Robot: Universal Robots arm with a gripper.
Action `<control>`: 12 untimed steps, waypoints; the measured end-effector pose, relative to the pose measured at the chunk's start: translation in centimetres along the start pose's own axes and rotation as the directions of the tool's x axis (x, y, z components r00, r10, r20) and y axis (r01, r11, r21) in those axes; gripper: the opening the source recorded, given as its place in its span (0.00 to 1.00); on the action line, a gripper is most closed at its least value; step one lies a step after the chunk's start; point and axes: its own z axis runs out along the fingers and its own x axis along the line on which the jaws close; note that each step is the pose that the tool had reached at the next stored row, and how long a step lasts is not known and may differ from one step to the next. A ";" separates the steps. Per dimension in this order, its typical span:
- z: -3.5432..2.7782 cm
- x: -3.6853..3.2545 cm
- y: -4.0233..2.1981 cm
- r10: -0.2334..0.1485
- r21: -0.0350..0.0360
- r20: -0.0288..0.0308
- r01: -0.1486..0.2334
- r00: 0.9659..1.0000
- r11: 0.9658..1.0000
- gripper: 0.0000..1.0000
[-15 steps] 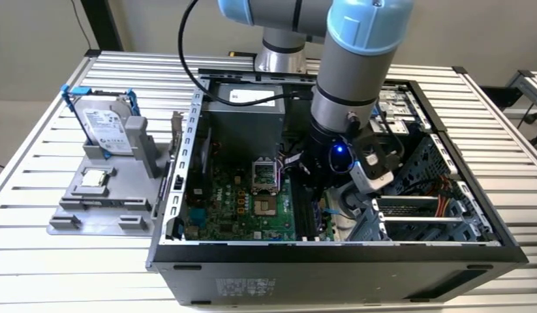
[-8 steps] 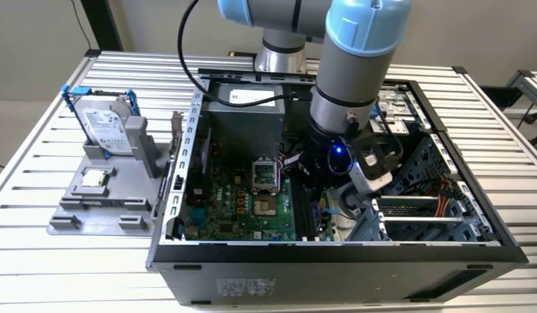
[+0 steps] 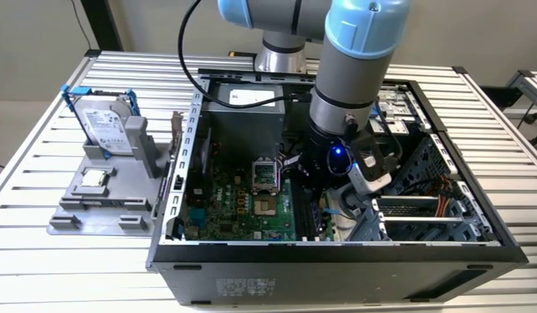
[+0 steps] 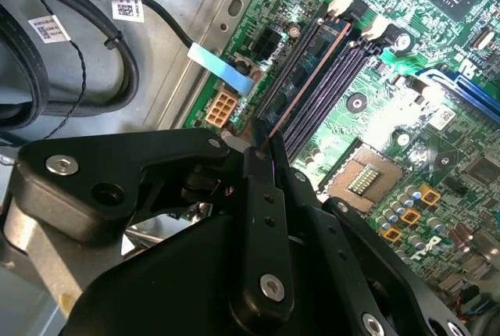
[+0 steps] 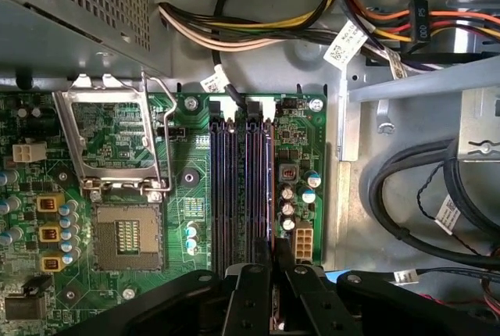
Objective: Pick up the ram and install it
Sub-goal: 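Insert the ram into the slot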
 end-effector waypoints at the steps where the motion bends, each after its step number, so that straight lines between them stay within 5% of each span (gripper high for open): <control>1: 0.00 0.00 0.00 0.000 0.000 0.000 0.000 1.000 1.000 0.00; 12: 0.10 0.02 0.01 0.010 0.000 0.000 -0.010 1.000 1.000 0.00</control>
